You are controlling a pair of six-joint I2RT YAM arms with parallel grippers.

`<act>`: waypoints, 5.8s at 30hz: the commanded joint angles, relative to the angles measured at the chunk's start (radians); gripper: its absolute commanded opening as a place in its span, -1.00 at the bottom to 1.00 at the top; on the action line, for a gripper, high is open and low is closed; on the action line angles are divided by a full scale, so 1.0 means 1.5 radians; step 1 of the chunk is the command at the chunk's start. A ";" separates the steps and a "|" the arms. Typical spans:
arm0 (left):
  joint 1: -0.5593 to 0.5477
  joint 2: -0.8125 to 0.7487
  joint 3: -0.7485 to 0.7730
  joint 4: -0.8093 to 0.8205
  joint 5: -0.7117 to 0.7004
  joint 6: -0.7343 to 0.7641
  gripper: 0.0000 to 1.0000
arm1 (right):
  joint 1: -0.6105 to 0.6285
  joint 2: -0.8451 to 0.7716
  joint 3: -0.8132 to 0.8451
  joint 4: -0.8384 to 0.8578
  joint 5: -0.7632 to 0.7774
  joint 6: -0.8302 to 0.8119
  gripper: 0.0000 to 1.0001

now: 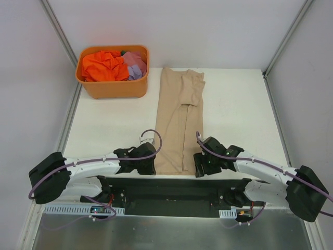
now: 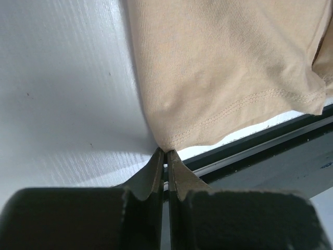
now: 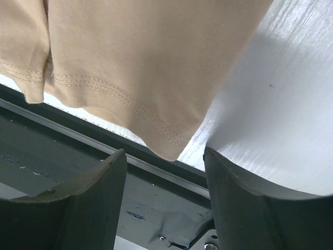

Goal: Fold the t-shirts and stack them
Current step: Grab the bottom of the folded rectangular tshirt with both arms, then fold the folded rectangular tshirt in 1/3 of the way

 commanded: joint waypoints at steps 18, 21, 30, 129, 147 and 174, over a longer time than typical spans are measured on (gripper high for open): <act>-0.007 -0.073 -0.106 0.056 0.117 -0.003 -1.00 | 0.029 -0.069 -0.030 -0.001 -0.042 0.021 -0.95; -0.020 -0.075 -0.108 0.056 0.143 -0.006 -1.00 | 0.028 -0.111 -0.044 0.007 -0.069 0.031 -0.97; -0.031 -0.181 -0.089 0.040 0.095 -0.001 -1.00 | 0.030 -0.168 -0.045 -0.012 -0.064 0.021 -0.99; 0.339 0.284 0.241 0.194 0.312 0.218 0.98 | -0.294 0.313 0.189 0.299 -0.160 -0.059 0.92; 0.309 0.158 0.004 0.195 0.273 0.131 0.98 | -0.277 0.180 0.032 0.273 -0.203 -0.036 0.92; 0.278 0.291 0.361 0.068 0.063 0.196 0.98 | -0.251 0.377 0.315 0.253 -0.045 -0.069 0.92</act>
